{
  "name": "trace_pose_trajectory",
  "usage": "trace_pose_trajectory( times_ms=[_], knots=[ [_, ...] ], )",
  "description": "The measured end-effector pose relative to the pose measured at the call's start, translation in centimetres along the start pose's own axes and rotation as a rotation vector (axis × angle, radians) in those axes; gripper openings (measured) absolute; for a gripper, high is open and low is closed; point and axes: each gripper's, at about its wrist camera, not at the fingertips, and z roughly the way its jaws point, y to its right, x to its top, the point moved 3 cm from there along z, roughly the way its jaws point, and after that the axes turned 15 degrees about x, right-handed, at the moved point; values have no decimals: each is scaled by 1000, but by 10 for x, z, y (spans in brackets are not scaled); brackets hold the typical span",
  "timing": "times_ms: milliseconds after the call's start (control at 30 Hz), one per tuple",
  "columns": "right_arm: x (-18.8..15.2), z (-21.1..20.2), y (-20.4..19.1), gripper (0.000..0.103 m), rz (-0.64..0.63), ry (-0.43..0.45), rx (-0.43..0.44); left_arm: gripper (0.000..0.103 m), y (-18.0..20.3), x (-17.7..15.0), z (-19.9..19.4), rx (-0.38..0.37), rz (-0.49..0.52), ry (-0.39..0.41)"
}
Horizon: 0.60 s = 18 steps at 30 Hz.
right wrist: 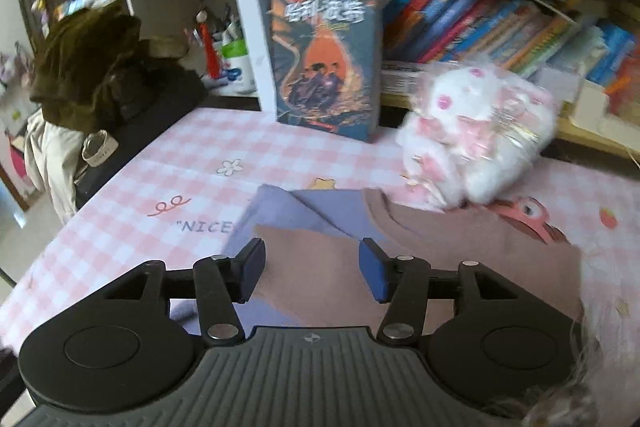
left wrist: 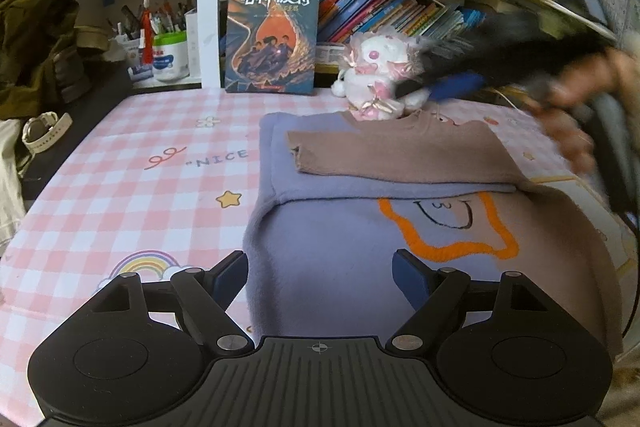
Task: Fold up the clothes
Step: 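Withdraw the right gripper and move both grippers to the sweater hem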
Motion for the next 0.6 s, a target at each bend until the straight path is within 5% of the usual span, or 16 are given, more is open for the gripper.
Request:
trace_pose_trajectory(
  times_ms=[300,433,600],
  knots=[
    [-85,-81,75,46,102,-63,-340,82,13,2,7,-44,2,-6],
    [-115,-87,101,31,174,-120,-412,82,23,3,8,-54,21,-9],
    [-138,-105,118,30,293,-102,-439,82,21,0,5,-50,15,-17]
  ],
)
